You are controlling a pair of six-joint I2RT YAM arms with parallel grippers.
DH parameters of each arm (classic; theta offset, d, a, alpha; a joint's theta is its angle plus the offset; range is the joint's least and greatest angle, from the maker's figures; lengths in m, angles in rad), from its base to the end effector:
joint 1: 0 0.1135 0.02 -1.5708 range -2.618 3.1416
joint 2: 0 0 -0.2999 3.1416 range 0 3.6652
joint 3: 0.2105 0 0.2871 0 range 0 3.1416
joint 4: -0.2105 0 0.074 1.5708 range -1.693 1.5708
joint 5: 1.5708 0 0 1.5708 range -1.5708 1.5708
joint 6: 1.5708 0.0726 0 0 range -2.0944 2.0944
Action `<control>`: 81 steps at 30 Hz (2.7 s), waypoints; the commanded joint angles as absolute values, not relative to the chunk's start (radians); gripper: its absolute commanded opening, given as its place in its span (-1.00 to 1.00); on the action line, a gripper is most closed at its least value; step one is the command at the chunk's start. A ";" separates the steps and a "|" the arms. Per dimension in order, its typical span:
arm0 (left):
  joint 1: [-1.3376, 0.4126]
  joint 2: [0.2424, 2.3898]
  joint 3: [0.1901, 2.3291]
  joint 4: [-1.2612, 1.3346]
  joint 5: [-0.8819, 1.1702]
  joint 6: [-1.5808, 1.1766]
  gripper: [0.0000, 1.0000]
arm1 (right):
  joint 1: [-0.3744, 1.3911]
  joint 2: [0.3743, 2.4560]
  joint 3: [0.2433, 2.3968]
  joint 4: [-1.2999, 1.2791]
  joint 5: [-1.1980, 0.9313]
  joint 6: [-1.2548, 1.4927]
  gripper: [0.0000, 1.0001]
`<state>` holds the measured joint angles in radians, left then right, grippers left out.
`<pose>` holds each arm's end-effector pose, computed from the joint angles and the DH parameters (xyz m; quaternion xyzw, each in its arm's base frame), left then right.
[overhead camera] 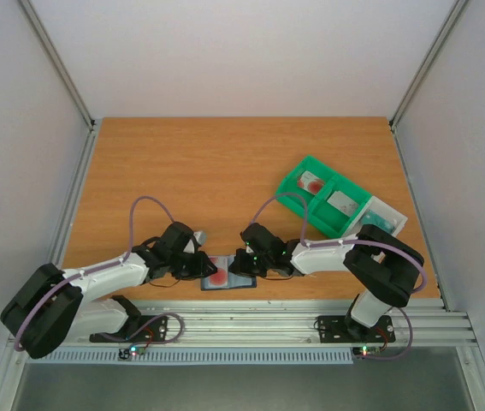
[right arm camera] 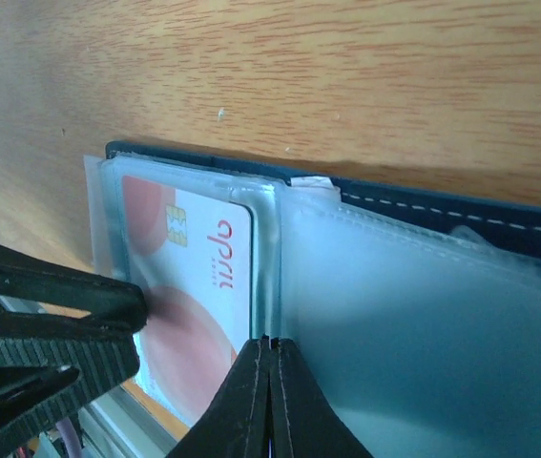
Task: Take the credit cards out of the card holder
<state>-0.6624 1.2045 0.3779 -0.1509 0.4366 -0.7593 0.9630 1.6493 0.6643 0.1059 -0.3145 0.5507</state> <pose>0.1586 -0.1626 0.1117 0.0180 0.9356 -0.3432 0.0811 0.1757 0.2919 0.1015 -0.2422 0.8986 0.3370 0.1423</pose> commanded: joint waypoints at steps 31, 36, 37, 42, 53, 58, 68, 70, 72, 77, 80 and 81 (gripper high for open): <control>-0.645 1.104 0.414 -0.365 0.291 -0.713 -0.49 | 0.951 1.683 0.653 0.236 -0.377 0.601 -0.75; -0.644 1.148 0.396 -0.340 0.302 -0.713 -0.69 | 0.950 1.690 0.653 0.233 -0.375 0.592 -0.75; -0.644 1.152 0.391 -0.333 0.305 -0.712 -0.76 | 0.951 1.692 0.655 0.231 -0.376 0.591 -0.74; -0.644 1.155 0.359 -0.281 0.324 -0.731 -0.95 | 0.951 1.696 0.647 0.242 -0.377 0.590 -0.73; -0.643 1.175 0.364 -0.260 0.354 -0.745 -0.99 | 0.951 1.724 0.624 0.310 -0.395 0.602 -0.74; -0.644 1.146 0.403 -0.329 0.337 -0.745 -0.83 | 0.951 1.706 0.618 0.296 -0.382 0.601 -0.74; -0.644 1.020 0.463 -0.404 0.329 -0.804 -0.61 | 0.950 1.686 0.607 0.278 -0.364 0.597 -0.75; -0.644 1.018 0.466 -0.407 0.331 -0.805 -0.60 | 0.950 1.685 0.606 0.278 -0.362 0.595 -0.75; -0.644 1.021 0.466 -0.409 0.332 -0.805 -0.55 | 0.950 1.682 0.604 0.278 -0.360 0.597 -0.75; -0.644 1.024 0.436 -0.338 0.363 -0.808 -0.53 | 0.951 1.680 0.603 0.278 -0.359 0.597 -0.75; -0.644 1.042 0.419 -0.293 0.380 -0.815 -0.63 | 0.950 1.682 0.601 0.283 -0.361 0.599 -0.76; -0.644 1.051 0.416 -0.288 0.381 -0.813 -0.65 | 0.950 1.679 0.601 0.284 -0.360 0.600 -0.75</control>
<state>-0.6445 1.0306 0.4389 -0.3687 0.3553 -0.8070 0.9527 1.6947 0.6189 0.2924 -0.3851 0.5953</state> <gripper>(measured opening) 0.194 0.122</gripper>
